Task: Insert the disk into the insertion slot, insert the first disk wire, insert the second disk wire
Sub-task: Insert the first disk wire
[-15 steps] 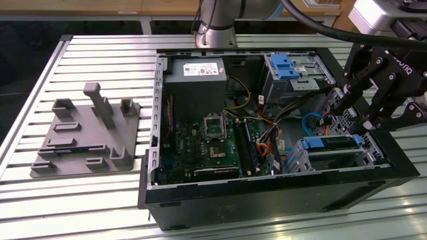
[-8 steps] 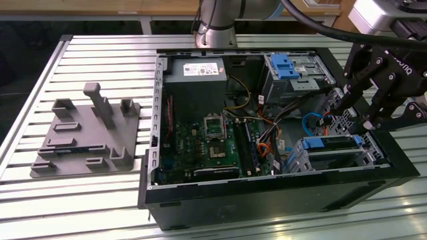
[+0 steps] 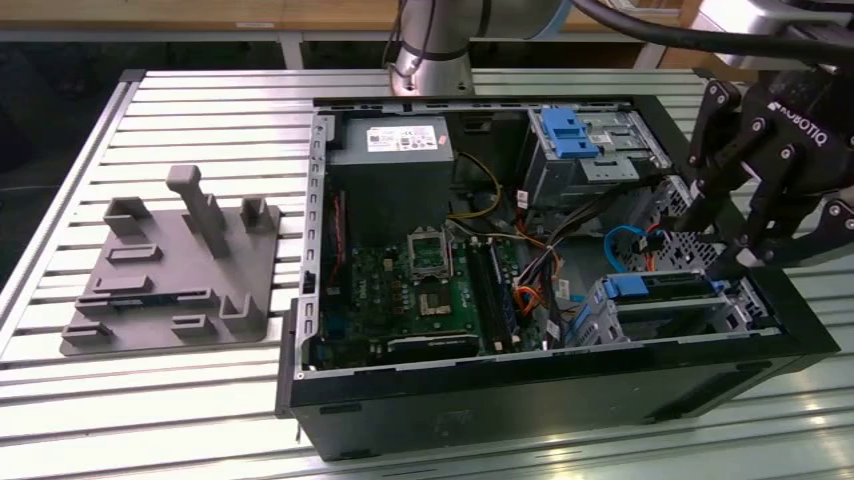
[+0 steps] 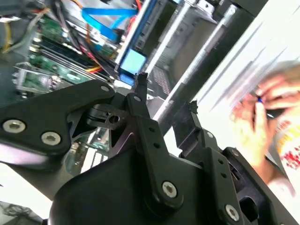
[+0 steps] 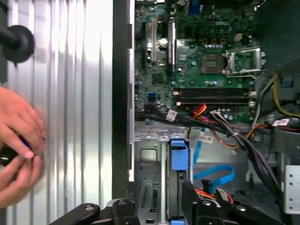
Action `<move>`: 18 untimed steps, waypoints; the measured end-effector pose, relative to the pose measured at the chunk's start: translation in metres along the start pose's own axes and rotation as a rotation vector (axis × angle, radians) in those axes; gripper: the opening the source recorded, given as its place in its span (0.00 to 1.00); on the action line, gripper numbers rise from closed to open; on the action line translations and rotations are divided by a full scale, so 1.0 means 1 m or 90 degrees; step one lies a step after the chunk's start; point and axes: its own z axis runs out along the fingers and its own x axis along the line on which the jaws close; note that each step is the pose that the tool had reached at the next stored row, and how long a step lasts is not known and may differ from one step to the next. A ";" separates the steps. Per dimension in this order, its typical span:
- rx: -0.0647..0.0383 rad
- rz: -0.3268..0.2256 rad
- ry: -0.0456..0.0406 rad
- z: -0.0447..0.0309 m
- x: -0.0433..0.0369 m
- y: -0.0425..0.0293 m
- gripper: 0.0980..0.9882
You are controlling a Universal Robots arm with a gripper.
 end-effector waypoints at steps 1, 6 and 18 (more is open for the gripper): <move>0.000 0.000 0.0114 0.0000 -0.0015 0.0000 0.45; 0.001 0.000 0.0335 -0.0004 -0.0200 -0.0011 0.45; 0.001 0.000 0.0377 0.0023 -0.0736 -0.0067 0.45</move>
